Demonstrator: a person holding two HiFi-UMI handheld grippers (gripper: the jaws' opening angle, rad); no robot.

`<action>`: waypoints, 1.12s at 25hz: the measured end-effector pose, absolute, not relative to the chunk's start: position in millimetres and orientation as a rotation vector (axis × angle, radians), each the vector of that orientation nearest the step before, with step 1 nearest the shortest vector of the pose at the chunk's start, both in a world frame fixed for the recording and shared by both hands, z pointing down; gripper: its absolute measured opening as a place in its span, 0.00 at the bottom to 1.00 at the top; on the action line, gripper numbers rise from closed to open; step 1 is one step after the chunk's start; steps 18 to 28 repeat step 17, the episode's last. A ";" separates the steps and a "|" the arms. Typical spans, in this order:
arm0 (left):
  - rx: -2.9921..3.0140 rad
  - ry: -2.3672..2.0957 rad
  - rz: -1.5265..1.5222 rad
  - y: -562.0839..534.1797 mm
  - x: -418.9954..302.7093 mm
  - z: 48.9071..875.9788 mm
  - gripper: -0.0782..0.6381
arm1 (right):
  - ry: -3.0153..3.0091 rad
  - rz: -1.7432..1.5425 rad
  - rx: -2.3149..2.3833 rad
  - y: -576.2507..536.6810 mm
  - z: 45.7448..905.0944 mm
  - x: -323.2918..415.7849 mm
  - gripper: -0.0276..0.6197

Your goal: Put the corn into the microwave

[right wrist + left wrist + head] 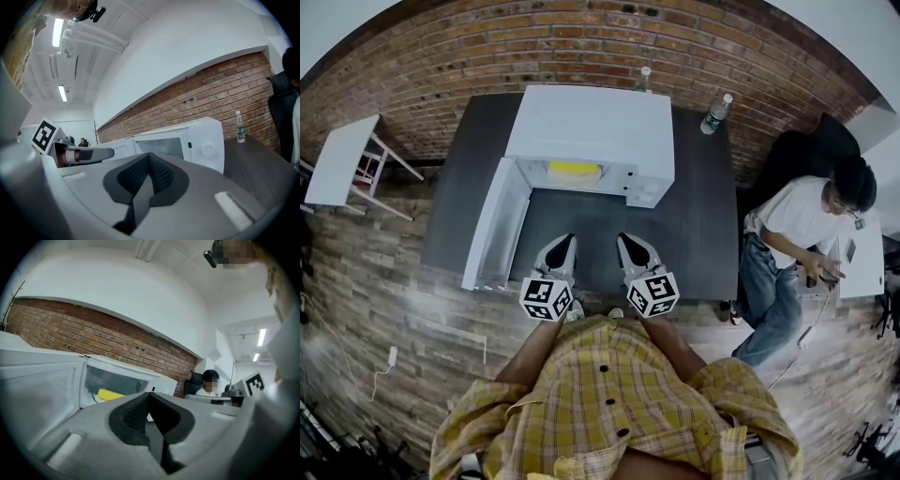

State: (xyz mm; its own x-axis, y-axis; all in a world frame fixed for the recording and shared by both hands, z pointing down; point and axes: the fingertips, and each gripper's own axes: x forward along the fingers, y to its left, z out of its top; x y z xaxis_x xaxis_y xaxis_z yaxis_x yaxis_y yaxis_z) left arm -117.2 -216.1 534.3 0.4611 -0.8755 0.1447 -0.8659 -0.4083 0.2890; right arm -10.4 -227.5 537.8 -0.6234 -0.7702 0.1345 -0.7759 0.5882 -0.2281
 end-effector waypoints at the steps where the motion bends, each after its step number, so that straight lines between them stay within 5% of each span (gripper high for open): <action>1: 2.402 -1.488 -0.026 -214.7 -117.6 534.4 0.10 | -2.779 0.416 1.353 -226.9 537.8 -10.9 0.05; 28: 2.417 -1.539 -0.011 -217.7 -127.6 530.6 0.10 | -2.802 0.389 1.302 -232.8 536.3 -24.2 0.05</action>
